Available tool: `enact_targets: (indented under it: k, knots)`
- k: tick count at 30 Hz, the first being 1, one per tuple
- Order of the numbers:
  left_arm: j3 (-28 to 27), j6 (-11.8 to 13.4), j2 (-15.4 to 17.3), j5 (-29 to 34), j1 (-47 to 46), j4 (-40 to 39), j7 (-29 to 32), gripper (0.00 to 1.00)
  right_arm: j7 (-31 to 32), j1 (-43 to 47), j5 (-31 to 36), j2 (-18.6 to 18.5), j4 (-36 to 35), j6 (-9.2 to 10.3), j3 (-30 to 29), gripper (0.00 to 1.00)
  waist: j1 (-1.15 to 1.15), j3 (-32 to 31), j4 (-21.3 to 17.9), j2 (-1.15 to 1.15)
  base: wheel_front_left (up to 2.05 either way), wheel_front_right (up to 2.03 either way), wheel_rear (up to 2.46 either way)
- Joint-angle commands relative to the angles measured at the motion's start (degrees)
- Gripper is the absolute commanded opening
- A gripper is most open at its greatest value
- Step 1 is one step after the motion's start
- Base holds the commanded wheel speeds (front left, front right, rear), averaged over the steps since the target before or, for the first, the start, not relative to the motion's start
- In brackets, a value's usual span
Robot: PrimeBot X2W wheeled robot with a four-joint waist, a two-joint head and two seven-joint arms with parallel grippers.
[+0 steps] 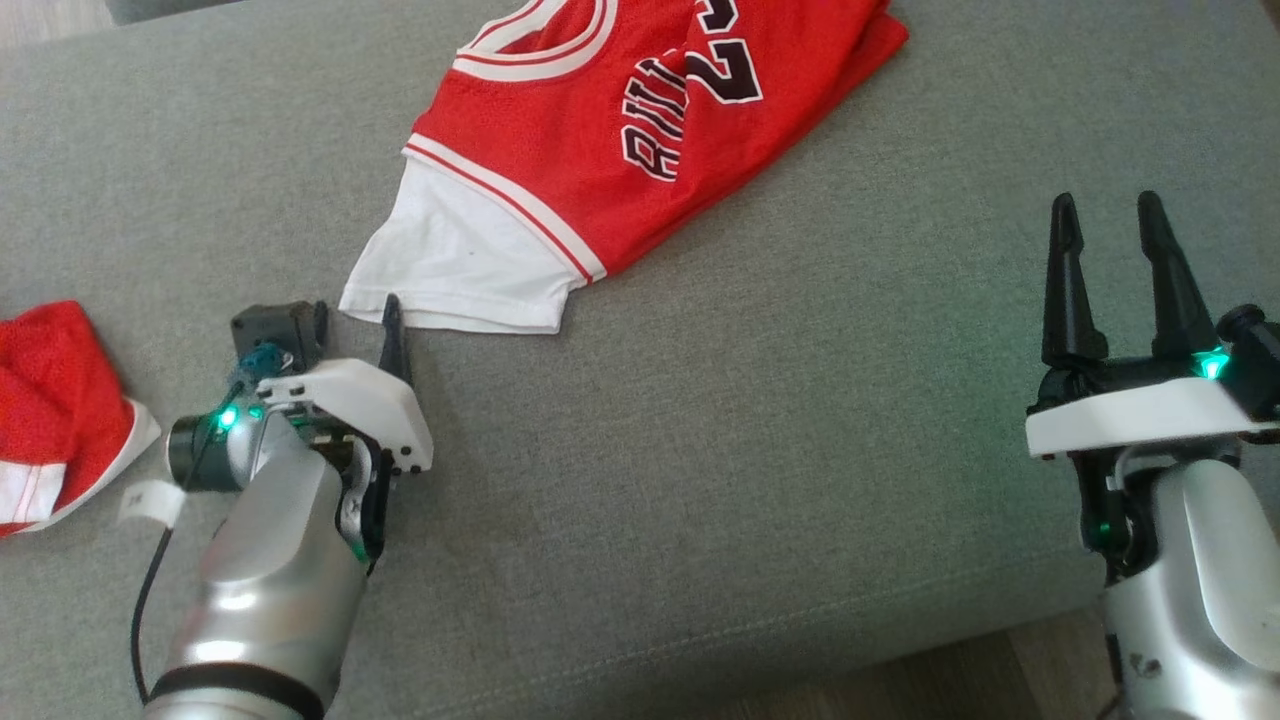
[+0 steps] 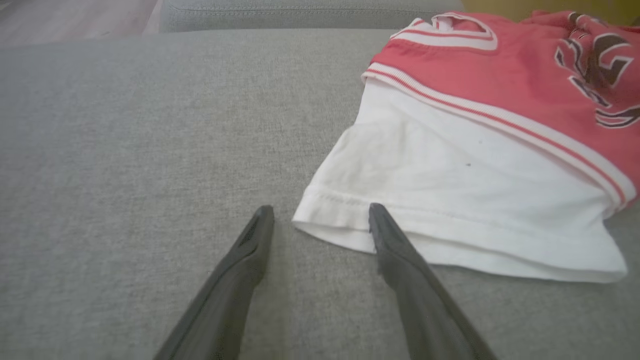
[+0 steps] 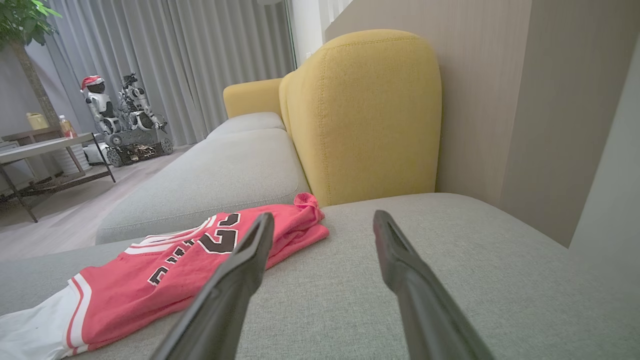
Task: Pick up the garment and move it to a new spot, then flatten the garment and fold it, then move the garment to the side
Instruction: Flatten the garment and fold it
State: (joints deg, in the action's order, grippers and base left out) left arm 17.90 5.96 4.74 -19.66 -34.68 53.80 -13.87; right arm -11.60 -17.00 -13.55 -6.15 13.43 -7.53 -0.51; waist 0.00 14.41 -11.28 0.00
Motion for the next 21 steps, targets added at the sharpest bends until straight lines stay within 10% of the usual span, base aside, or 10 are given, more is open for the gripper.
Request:
enact_targets:
  k: [1,4,7,21]
  knots:
    - [-1.2,-0.4,1.4,0.2,-2.6,-0.3,-0.3,1.0,-0.5,-1.0,0.2,0.2,-1.9,0.04,1.0,1.0,0.0,0.1,0.0,0.0,0.0,0.0,0.0]
    - [-1.0,-1.4,0.9,-0.4,-3.5,1.9,-0.3,1.0,-0.6,-1.1,0.3,0.2,-1.6,0.04,0.7,1.0,0.0,0.3,0.3,0.0,0.0,0.0,0.0]
    - [-1.0,-2.8,0.3,-1.2,-4.2,2.9,-0.6,0.0,-0.5,-1.2,0.4,0.2,-1.0,0.04,0.3,1.0,0.0,0.4,0.9,0.0,0.0,0.0,0.0]
    - [-9.4,-6.4,-1.4,-2.1,1.0,-19.6,-1.1,0.0,2.9,-5.1,1.1,0.1,3.1,0.04,-4.1,1.0,0.0,1.2,6.3,0.0,0.0,0.0,0.0]
